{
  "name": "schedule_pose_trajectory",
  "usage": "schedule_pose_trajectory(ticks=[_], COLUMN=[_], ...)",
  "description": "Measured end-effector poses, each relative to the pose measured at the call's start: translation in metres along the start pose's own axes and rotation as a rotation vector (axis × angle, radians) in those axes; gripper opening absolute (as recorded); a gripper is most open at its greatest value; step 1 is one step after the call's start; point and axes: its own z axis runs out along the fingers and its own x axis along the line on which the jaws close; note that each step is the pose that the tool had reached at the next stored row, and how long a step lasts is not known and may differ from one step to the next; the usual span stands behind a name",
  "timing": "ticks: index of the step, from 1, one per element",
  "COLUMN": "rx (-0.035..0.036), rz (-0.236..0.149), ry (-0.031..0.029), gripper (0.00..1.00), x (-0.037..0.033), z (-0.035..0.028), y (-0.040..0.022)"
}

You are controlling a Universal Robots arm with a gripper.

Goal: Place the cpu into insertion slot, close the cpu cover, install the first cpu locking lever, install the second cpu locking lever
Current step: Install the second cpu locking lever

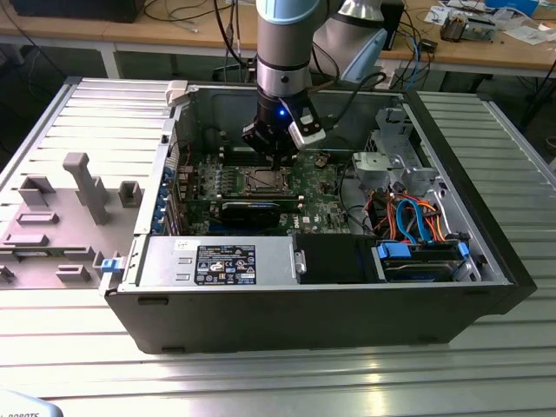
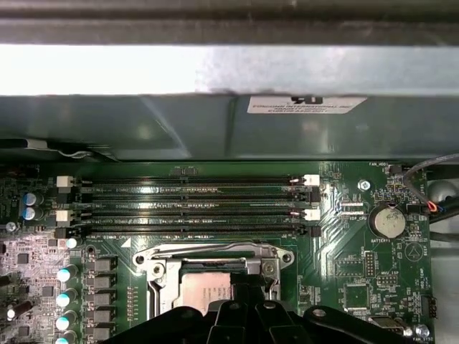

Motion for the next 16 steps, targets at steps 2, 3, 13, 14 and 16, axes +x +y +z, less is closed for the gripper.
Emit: schedule_pose_trajectory(ticks=[2, 3, 13, 14, 16], rx=[0.0001, 0.0001, 0.0001, 0.0001, 0.0003], rz=[0.000, 0.000, 0.000, 0.000, 0.000], ry=[0.0000, 0.0000, 0.0000, 0.0000, 0.0000], gripper=[0.11, 0.11, 0.11, 0.11, 0.11], x=[0.0000, 0.0000, -0.0001, -0.0001, -0.0003], z=[-0.0001, -0.0002, -0.0040, -0.0062, -0.0129], y=[-0.0010, -0.0024, -0.0165, -0.0163, -0.0159])
